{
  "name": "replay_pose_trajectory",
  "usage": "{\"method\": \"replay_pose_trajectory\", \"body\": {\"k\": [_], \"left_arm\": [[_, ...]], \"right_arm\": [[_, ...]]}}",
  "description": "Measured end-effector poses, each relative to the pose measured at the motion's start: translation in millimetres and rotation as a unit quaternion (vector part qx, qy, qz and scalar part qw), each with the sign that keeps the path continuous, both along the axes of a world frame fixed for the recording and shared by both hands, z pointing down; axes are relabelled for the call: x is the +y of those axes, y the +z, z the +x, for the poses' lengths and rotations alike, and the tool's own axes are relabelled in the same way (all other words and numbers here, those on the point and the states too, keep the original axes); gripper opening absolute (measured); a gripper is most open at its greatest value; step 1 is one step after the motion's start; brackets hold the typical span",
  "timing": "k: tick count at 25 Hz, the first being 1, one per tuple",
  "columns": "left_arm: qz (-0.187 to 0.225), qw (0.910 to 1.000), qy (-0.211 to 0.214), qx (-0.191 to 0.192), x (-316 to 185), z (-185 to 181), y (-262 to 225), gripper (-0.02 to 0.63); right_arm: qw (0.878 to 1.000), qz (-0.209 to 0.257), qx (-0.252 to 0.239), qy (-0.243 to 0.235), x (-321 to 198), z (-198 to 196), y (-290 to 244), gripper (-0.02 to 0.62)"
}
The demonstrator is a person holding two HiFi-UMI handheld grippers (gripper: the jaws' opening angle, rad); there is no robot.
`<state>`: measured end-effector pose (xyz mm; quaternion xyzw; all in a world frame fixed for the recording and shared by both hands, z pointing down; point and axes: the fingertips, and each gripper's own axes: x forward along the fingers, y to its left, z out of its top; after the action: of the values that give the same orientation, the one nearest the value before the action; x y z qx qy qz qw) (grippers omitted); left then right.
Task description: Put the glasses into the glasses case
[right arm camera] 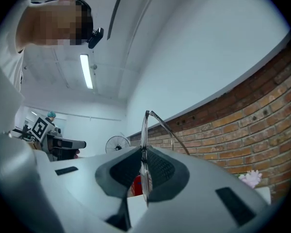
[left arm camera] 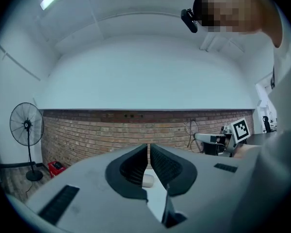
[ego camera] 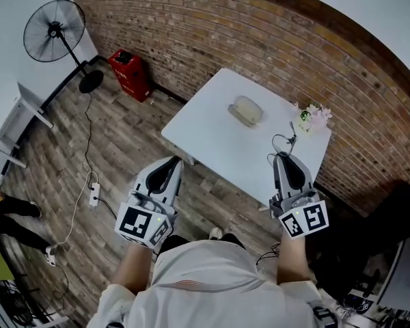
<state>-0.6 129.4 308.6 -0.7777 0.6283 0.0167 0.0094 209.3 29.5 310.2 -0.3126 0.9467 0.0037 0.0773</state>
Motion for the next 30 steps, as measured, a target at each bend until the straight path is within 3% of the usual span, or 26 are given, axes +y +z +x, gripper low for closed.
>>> {"method": "replay_pose_trajectory", "body": {"k": [8, 15, 22, 30], "left_arm": [[-0.014, 0.9995, 0.029, 0.002, -75, 5, 14, 0.028], [-0.017, 0.9961, 0.086, 0.009, -153, -10, 28, 0.028], [-0.019, 0.989, 0.145, 0.019, -248, -64, 27, 0.028], [-0.037, 0.9738, 0.223, 0.029, -346, -114, 40, 0.028]], "right_arm": [[1.0, -0.015, 0.006, 0.02, -59, 7, 17, 0.085], [0.997, -0.019, 0.024, 0.066, -115, -5, 26, 0.086], [0.991, -0.023, 0.043, 0.121, -180, -59, 19, 0.086], [0.978, -0.042, 0.06, 0.193, -234, -113, 25, 0.086]]}}
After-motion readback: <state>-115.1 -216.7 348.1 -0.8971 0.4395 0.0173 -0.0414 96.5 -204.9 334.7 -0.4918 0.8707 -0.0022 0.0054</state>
